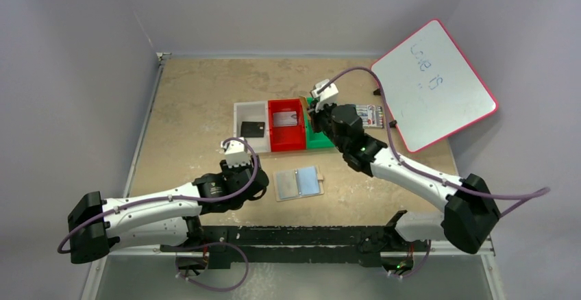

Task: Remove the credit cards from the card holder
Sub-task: Place the credit card in the storage box.

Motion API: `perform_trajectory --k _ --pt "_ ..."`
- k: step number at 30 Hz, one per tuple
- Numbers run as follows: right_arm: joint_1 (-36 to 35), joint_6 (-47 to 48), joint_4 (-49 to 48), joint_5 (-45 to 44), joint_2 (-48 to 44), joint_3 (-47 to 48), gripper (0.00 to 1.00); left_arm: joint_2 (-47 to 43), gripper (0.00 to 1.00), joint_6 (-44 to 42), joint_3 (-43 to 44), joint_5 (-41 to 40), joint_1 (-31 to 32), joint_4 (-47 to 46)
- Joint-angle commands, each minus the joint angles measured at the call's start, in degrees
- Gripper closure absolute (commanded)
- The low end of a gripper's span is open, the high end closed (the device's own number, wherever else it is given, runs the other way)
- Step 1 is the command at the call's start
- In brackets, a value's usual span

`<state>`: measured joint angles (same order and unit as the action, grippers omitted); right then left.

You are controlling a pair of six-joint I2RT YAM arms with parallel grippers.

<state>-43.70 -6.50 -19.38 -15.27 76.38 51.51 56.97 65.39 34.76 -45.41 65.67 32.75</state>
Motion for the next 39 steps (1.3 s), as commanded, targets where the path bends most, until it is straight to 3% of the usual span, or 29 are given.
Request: perform_trajectory --k 1,6,14,21,39 --pt "-0.2 27.7 -6.9 -1.9 -3.0 -5.5 1.00 -0.8 0.40 0.1 -0.8 -1.0 0.2 -1.4" --pt "0.7 38.3 -1.7 -3.1 -2.2 -5.2 1.00 0.2 0.40 0.3 -0.7 -0.6 0.2 -2.0" --pt "7.1 47.2 6.8 12.1 0.6 -2.4 1.00 -0.7 0.40 0.7 -0.9 -0.2 0.1 -1.7" --pt "10.3 57.2 3.7 20.3 3.0 -3.3 1.00 -1.1 0.41 0.1 -0.5 -0.1 0.1 -1.1" --pt "13.4 67.7 5.9 19.8 16.0 3.3 1.00 -3.2 0.41 -0.7 -0.4 -0.2 0.1 -0.7"
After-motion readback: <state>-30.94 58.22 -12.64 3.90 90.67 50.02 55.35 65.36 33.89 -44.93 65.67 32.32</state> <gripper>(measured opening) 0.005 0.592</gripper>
